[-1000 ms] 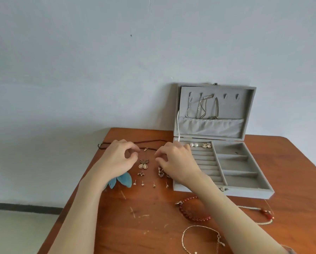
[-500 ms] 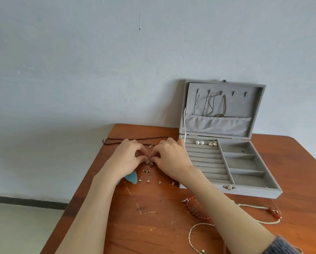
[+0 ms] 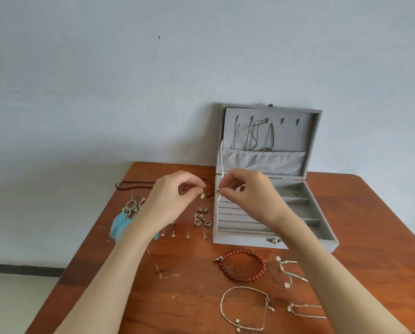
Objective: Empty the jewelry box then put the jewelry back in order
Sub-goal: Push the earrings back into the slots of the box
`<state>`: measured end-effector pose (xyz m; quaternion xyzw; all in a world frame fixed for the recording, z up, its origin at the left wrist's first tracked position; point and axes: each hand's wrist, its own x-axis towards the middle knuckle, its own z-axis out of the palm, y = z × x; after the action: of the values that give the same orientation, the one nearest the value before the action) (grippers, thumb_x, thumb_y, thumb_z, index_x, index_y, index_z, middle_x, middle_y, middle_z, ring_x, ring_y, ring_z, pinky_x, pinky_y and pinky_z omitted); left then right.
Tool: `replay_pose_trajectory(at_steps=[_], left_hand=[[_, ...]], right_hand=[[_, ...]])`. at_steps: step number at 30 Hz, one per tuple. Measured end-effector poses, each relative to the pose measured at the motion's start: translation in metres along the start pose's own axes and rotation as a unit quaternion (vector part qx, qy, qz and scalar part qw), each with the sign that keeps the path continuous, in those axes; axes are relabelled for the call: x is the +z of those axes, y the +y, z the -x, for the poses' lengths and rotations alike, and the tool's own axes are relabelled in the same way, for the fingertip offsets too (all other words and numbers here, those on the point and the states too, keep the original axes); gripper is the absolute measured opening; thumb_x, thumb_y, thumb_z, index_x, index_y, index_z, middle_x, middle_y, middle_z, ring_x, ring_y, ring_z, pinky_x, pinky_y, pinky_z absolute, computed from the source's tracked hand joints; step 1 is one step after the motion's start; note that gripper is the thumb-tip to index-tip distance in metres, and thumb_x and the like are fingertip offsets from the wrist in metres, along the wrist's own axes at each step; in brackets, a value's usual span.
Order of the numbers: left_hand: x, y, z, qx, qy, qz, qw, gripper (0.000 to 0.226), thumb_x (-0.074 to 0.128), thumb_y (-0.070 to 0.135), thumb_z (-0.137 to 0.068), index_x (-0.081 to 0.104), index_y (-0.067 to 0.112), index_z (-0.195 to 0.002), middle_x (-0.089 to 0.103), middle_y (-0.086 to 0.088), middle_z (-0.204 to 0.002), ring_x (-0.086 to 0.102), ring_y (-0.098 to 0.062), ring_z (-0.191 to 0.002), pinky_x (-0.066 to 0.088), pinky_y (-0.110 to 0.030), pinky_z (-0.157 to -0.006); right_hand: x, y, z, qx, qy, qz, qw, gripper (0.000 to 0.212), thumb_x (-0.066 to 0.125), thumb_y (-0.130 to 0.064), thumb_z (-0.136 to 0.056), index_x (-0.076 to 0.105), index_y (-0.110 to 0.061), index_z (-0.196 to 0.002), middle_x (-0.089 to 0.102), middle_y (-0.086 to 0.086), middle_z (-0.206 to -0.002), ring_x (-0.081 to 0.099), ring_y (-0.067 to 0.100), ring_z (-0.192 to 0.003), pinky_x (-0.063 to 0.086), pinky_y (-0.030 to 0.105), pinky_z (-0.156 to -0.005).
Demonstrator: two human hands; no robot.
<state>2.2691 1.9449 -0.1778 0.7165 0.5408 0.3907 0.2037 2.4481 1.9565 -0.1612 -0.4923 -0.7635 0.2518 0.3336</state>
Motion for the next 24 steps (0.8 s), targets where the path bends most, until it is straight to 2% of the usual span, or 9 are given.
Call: replay_pose_trajectory(at_steps=[3, 6, 9, 12, 15, 16, 18, 20, 24], left_hand=[[0.011, 0.018, -0.008, 0.000, -0.025, 0.028, 0.999, 0.016, 0.064, 0.019, -0.084, 0.067, 0.035, -0.082, 0.066, 0.015, -0.089, 0.059, -0.001, -0.086, 0.045, -0.013, -0.077], [0.020, 0.035, -0.020, -0.013, -0.107, 0.007, 0.994, 0.019, 0.062, 0.021, -0.086, 0.066, 0.039, -0.079, 0.063, 0.022, -0.091, 0.055, 0.006, -0.087, 0.038, -0.011, -0.076], [0.031, 0.046, -0.035, -0.053, -0.202, -0.035, 0.977, 0.018, 0.062, 0.024, -0.086, 0.067, 0.038, -0.076, 0.059, 0.020, -0.095, 0.050, 0.004, -0.092, 0.032, -0.016, -0.080], [0.045, 0.048, -0.049, -0.109, -0.248, -0.069, 0.960, 0.012, 0.064, 0.021, -0.085, 0.072, 0.029, -0.087, 0.064, 0.010, -0.101, 0.054, -0.006, -0.094, 0.037, -0.021, -0.079], [0.060, 0.046, -0.058, -0.135, -0.224, -0.107, 0.959, 0.013, 0.064, 0.016, -0.085, 0.072, 0.022, -0.093, 0.064, 0.004, -0.091, 0.055, -0.008, -0.083, 0.039, -0.019, -0.071], [0.064, 0.044, -0.059, -0.134, -0.212, -0.114, 0.961, 0.012, 0.064, 0.015, -0.085, 0.072, 0.021, -0.091, 0.060, 0.006, -0.084, 0.053, -0.006, -0.076, 0.038, -0.016, -0.064], [0.068, 0.042, -0.062, -0.125, -0.182, -0.120, 0.968, 0.011, 0.064, 0.014, -0.084, 0.072, 0.020, -0.088, 0.054, 0.010, -0.072, 0.048, 0.000, -0.065, 0.034, -0.012, -0.053], [0.070, 0.038, -0.064, -0.118, -0.145, -0.126, 0.974, 0.011, 0.064, 0.013, -0.084, 0.072, 0.020, -0.087, 0.052, 0.011, -0.071, 0.048, -0.002, -0.064, 0.034, -0.013, -0.053], [0.077, 0.037, -0.063, -0.097, -0.108, -0.153, 0.978, 0.014, 0.061, 0.012, -0.086, 0.072, 0.017, -0.092, 0.065, -0.001, -0.088, 0.056, -0.014, -0.078, 0.040, -0.021, -0.064]], right_hand=[[-0.024, 0.010, 0.004, 0.022, 0.016, -0.025, 0.999, 0.013, 0.066, -0.008, -0.080, 0.066, -0.021, -0.076, 0.065, -0.009, -0.073, 0.059, 0.000, -0.070, 0.046, 0.008, -0.067], [-0.043, 0.022, 0.006, 0.048, -0.008, -0.049, 0.998, 0.016, 0.067, -0.009, -0.081, 0.068, -0.024, -0.075, 0.065, -0.011, -0.070, 0.056, -0.009, -0.062, 0.043, 0.004, -0.062], [-0.057, 0.034, 0.006, 0.087, -0.097, -0.034, 0.991, 0.017, 0.068, -0.009, -0.080, 0.069, -0.025, -0.074, 0.066, -0.010, -0.071, 0.058, -0.005, -0.066, 0.044, 0.004, -0.064], [-0.063, 0.040, 0.004, 0.114, -0.208, -0.015, 0.971, 0.012, 0.069, -0.010, -0.078, 0.071, -0.022, -0.076, 0.068, -0.006, -0.069, 0.057, -0.005, -0.062, 0.042, 0.004, -0.060], [-0.058, 0.046, -0.005, 0.134, -0.210, 0.020, 0.968, 0.007, 0.071, -0.011, -0.075, 0.072, -0.018, -0.077, 0.071, 0.001, -0.074, 0.062, 0.007, -0.072, 0.049, 0.020, -0.076], [-0.055, 0.047, -0.008, 0.139, -0.197, 0.028, 0.970, 0.007, 0.071, -0.011, -0.075, 0.071, -0.018, -0.075, 0.069, -0.002, -0.071, 0.061, 0.008, -0.071, 0.049, 0.024, -0.077], [-0.050, 0.049, -0.015, 0.143, -0.172, 0.044, 0.974, 0.008, 0.071, -0.009, -0.074, 0.071, -0.017, -0.075, 0.065, -0.010, -0.065, 0.058, 0.004, -0.068, 0.047, 0.022, -0.074], [-0.045, 0.052, -0.020, 0.142, -0.145, 0.060, 0.977, 0.008, 0.069, -0.008, -0.074, 0.073, -0.013, -0.078, 0.063, -0.011, -0.065, 0.059, 0.005, -0.070, 0.047, 0.022, -0.075], [-0.037, 0.054, -0.028, 0.138, -0.098, 0.073, 0.983, 0.010, 0.067, -0.008, -0.077, 0.074, -0.014, -0.081, 0.062, -0.005, -0.070, 0.058, 0.009, -0.077, 0.044, 0.022, -0.074]])
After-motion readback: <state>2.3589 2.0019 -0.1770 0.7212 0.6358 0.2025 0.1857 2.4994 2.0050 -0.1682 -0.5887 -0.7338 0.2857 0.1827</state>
